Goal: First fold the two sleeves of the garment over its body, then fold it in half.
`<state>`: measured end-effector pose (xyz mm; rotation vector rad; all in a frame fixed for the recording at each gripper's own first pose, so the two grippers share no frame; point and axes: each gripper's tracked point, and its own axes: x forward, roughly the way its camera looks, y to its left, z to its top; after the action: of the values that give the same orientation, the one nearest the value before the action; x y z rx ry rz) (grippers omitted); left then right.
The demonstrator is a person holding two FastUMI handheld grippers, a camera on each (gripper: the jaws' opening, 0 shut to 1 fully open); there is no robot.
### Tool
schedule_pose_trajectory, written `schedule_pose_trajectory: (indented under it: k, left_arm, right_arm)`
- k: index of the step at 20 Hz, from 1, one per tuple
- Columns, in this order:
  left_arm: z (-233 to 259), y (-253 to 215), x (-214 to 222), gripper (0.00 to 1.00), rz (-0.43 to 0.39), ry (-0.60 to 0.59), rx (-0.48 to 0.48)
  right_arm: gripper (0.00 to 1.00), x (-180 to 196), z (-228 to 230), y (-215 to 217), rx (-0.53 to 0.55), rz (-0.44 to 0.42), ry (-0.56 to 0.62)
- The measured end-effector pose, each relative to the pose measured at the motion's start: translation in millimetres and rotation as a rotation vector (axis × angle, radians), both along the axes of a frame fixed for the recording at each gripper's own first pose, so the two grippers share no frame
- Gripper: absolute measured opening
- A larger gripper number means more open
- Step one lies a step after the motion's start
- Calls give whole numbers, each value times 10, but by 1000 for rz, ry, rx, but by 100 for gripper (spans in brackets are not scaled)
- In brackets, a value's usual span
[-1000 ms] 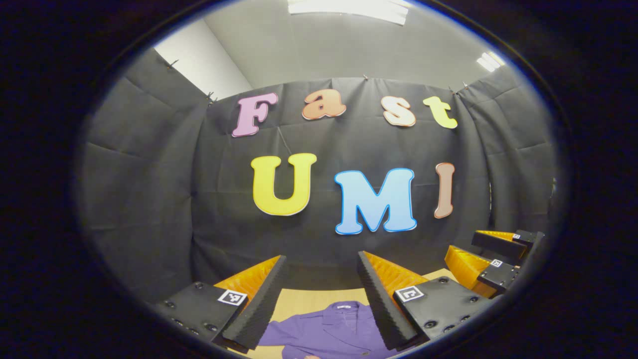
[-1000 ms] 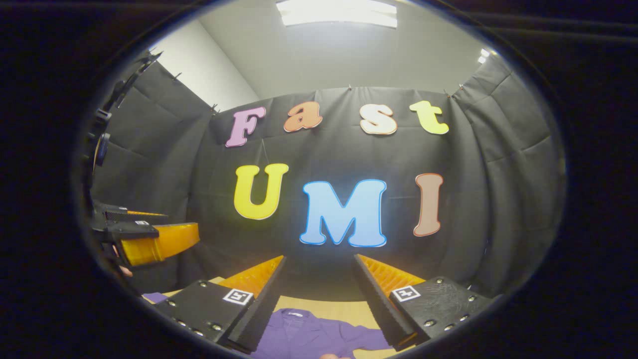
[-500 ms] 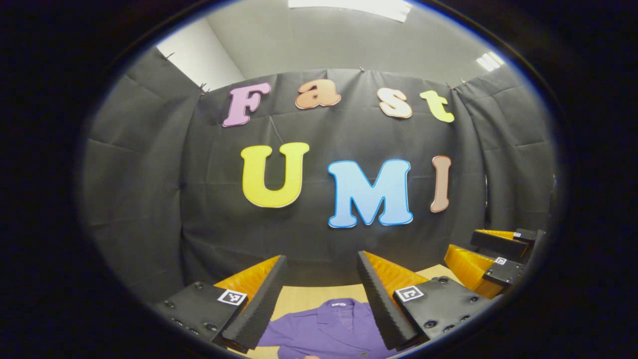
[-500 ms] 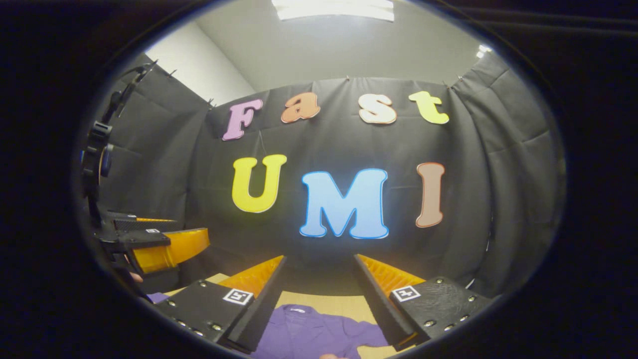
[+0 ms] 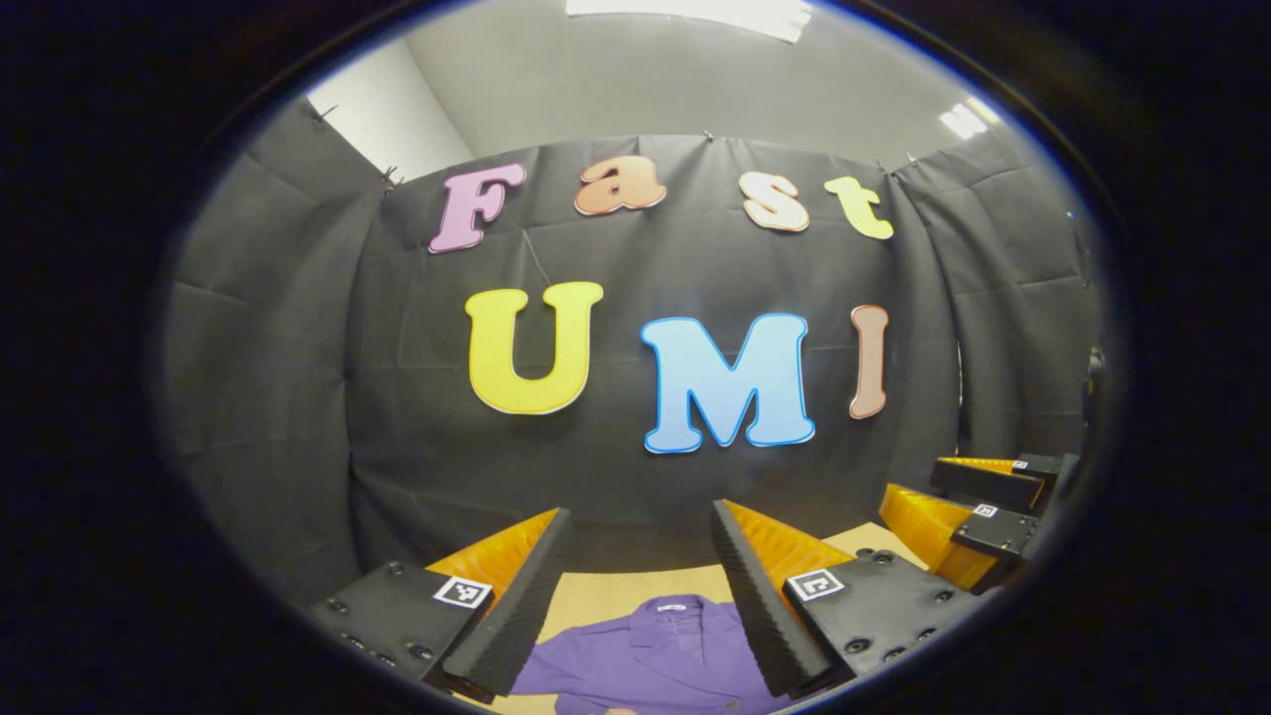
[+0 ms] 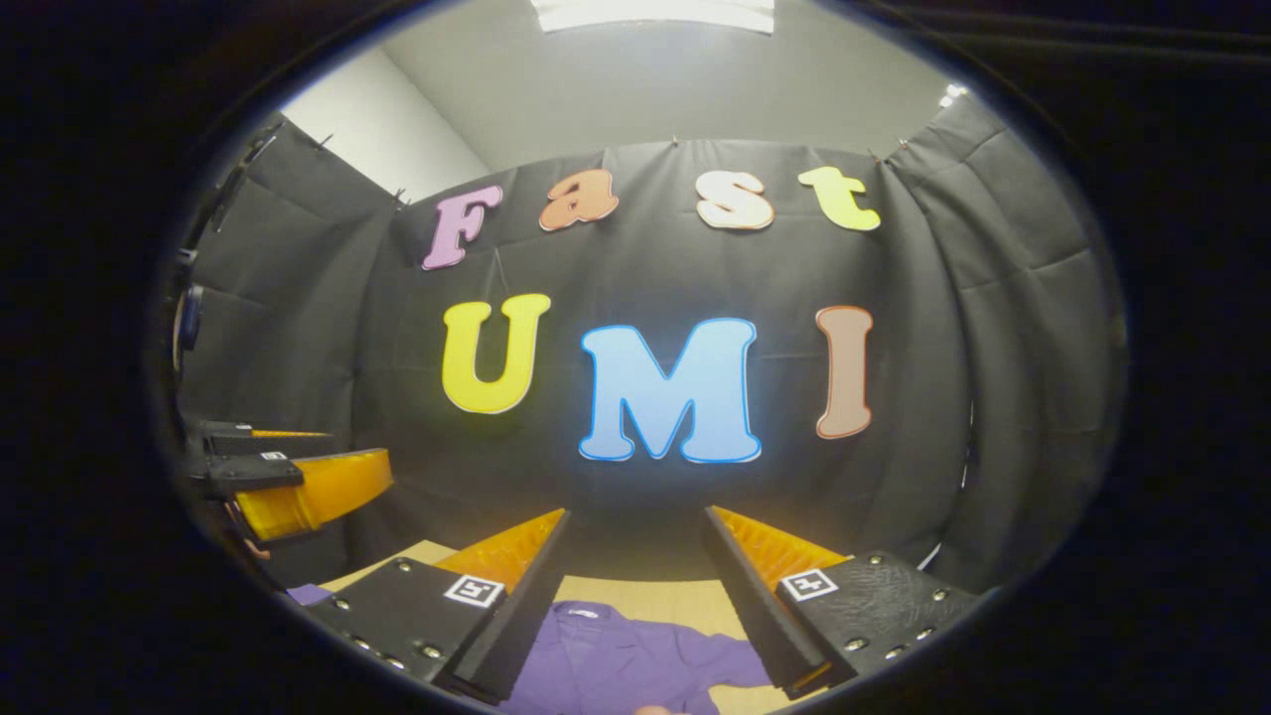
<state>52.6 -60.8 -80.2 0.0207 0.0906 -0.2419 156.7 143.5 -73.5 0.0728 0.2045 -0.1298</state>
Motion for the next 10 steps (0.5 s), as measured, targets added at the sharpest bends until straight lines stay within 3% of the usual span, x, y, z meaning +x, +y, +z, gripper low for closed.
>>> schedule_pose_trajectory:
  k: [5, 6, 7, 10]
  left_arm:
    - [-56, 54, 31, 94, 12, 12, 18]
    - [-74, 69, 37, 94, 15, 16, 20]
    - [-81, 73, 34, 94, 19, 20, 23]
    - [-128, 80, 44, 94, 27, 30, 40]
  right_arm:
    - [86, -188, -642, -571, 24, -146, 101]
    - [82, -214, -777, -717, 13, -178, 129]
    - [86, -247, -937, -896, 1, -207, 157]
    - [86, -405, -1300, -1327, -13, -287, 228]
